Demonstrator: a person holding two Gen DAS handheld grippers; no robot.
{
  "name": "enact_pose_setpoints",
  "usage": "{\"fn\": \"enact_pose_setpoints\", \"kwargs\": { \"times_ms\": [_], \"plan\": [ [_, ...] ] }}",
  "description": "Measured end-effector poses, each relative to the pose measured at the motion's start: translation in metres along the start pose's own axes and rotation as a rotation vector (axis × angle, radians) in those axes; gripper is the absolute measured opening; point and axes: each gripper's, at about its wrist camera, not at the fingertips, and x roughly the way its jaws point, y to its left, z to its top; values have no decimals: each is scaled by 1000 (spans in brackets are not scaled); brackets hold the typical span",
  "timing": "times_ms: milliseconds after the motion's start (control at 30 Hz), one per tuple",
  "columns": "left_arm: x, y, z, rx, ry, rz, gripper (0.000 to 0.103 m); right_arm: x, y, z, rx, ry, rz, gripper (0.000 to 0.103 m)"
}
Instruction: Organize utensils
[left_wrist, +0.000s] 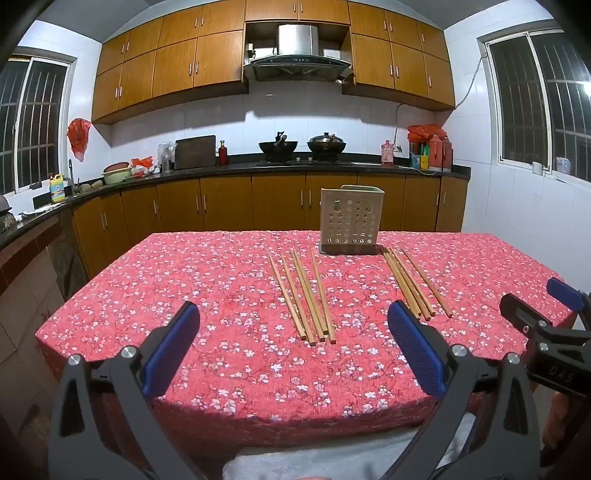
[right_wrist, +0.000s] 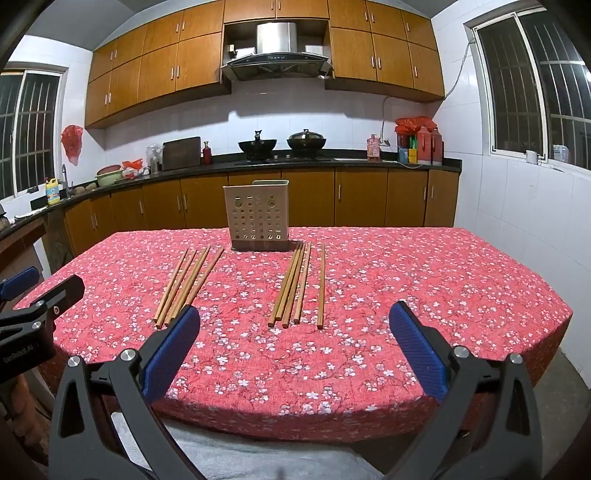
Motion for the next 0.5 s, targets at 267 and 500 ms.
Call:
{"fn": "enact_pose_setpoints", "kwargs": {
  "times_ms": [267, 500],
  "plan": [
    [0, 0, 0, 1, 0, 0, 99, 0, 0, -1, 0, 1, -1, 101],
    [0, 0, 0, 1, 0, 0, 99, 0, 0, -1, 0, 0, -1, 101]
  ]
}}
